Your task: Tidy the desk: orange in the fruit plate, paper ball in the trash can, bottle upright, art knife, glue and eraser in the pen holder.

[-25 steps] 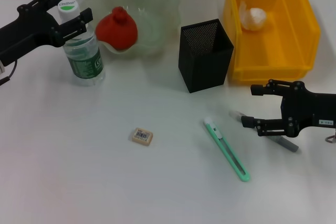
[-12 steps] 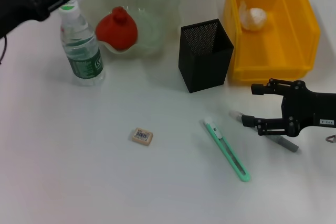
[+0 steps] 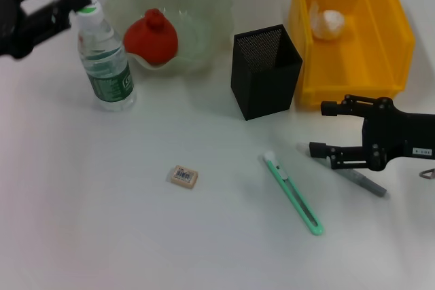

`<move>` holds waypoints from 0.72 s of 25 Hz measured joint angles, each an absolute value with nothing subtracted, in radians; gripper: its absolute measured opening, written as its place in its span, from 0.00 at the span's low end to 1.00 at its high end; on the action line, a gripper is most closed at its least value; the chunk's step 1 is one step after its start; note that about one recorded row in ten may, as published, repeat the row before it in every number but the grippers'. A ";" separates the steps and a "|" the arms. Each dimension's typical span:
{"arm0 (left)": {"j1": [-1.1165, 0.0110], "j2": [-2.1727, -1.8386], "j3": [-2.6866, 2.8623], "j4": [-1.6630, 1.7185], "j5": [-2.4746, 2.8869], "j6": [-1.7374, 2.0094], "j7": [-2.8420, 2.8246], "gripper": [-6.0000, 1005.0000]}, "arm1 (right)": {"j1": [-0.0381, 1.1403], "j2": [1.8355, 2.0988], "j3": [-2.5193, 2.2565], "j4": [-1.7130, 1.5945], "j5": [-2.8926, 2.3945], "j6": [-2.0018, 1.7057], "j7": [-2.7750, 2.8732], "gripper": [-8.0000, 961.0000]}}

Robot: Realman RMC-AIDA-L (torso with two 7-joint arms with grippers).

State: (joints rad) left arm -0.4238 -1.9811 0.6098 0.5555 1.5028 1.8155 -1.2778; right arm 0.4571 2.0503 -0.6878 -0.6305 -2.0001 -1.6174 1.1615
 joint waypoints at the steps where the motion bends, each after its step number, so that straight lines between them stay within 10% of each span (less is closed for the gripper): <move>1: -0.424 -1.981 0.610 0.556 1.503 1.816 -1.278 0.79 | 0.460 2.050 -0.687 -0.630 -1.999 -1.621 1.167 0.83; 18: -0.383 -1.955 0.845 0.563 1.692 1.827 -1.146 0.78 | 0.501 2.039 -0.691 -0.659 -1.985 -1.683 1.308 0.83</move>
State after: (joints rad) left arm -0.3830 -1.9545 0.8451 0.5626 1.6922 1.8267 -1.1461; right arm 0.5009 2.0394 -0.6912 -0.6588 -1.9852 -1.6835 1.3079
